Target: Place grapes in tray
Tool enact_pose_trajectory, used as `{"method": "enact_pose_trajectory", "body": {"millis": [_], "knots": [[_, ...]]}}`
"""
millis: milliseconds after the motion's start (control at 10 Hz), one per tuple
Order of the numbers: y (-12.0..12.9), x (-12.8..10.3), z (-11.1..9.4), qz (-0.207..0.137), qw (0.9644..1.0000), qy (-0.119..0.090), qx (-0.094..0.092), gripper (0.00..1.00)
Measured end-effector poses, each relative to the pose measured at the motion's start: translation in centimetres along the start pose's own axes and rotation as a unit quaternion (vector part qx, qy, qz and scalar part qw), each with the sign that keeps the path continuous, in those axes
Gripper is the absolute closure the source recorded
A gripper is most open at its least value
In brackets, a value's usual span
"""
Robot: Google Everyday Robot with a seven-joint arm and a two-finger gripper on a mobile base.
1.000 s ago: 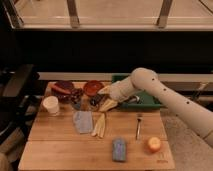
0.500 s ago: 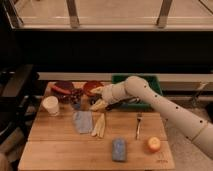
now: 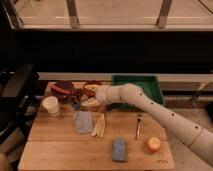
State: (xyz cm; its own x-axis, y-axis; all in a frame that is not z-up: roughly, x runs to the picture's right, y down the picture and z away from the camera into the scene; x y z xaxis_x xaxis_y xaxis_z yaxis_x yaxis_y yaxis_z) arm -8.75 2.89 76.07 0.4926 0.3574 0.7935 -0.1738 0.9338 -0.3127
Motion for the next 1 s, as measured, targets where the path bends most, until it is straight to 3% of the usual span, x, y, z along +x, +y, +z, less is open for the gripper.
{"method": "enact_pose_trajectory", "body": {"millis": [400,700,1000], "knots": [[-0.1,0.2,0.1,0.000,1.0000,0.000,0.005,0.35],[0.6,0.8,3.5,0.004,0.9999,-0.007,0.012,0.35],[-0.7,2.2,4.7,0.016,0.9990,-0.011,0.042,0.35]]}}
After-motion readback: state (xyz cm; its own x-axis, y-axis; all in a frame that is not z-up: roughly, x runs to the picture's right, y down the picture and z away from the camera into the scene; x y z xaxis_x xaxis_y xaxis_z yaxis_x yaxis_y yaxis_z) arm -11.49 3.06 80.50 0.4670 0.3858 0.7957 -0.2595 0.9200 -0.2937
